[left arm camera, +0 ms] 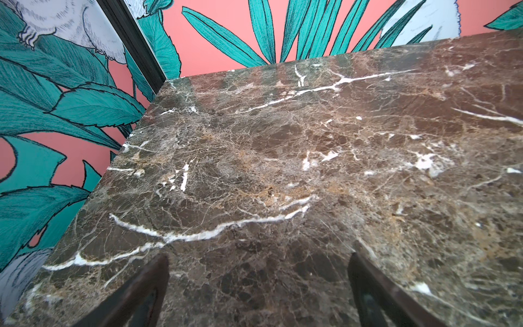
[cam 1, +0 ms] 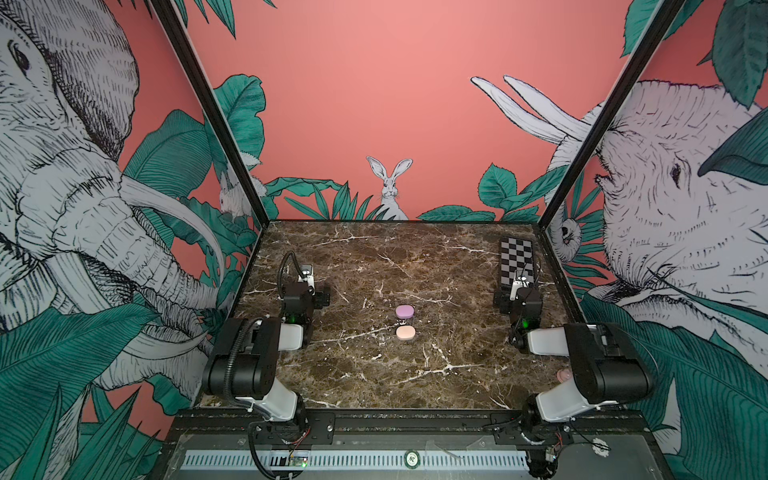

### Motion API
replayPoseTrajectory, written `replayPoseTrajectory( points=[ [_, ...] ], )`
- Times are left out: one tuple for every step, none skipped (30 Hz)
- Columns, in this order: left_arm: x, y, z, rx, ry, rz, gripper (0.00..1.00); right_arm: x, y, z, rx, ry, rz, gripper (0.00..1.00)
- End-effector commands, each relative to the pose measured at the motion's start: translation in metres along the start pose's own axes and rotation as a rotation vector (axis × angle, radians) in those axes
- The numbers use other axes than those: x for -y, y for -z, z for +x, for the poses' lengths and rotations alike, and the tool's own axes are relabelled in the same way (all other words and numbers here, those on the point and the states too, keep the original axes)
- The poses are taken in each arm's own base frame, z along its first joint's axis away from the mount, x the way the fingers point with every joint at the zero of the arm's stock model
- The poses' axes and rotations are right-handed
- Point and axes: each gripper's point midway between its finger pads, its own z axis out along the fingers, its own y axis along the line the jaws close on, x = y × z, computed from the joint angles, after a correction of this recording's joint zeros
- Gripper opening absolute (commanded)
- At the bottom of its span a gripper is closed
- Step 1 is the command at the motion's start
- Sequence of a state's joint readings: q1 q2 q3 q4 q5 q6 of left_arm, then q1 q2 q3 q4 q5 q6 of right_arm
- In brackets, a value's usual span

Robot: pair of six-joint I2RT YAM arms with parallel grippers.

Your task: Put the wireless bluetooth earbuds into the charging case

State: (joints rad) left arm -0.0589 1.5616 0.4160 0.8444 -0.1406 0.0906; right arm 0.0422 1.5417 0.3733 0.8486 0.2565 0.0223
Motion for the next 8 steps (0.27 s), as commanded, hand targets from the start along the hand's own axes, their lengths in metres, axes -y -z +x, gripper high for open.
replayPoseTrajectory(
  points=[
    [0.0003,0.0025,-0.0072,0.034,-0.004,0.008,0.99,-0.0001,0.0013,-0.0175,0.052,-0.021,0.002,0.98],
    [0.0049,0.0011,-0.0082,0.033,-0.014,0.033,0.99,-0.0001,0.0012,-0.0176,0.052,-0.022,0.002,0.98],
    [0.0046,0.0004,-0.0075,0.028,-0.012,0.033,0.99,0.0003,0.0013,-0.0178,0.053,-0.022,0.002,0.98],
    [0.0047,0.0003,-0.0074,0.026,-0.011,0.035,0.99,0.0003,0.0011,-0.0176,0.052,-0.021,0.003,0.98],
    [0.0047,0.0006,-0.0076,0.026,-0.012,0.035,0.99,0.0000,0.0013,-0.0179,0.053,-0.022,0.001,0.98],
    [0.0050,0.0006,-0.0073,0.025,-0.013,0.036,0.99,-0.0003,0.0013,-0.0181,0.054,-0.021,0.001,0.98],
    [0.0042,0.0017,-0.0082,0.034,-0.010,0.034,0.99,0.0000,0.0013,-0.0184,0.055,-0.022,0.002,0.98],
    [0.0047,0.0024,-0.0074,0.031,-0.011,0.037,0.99,0.0003,0.0012,-0.0178,0.053,-0.021,0.003,0.98]
  ],
)
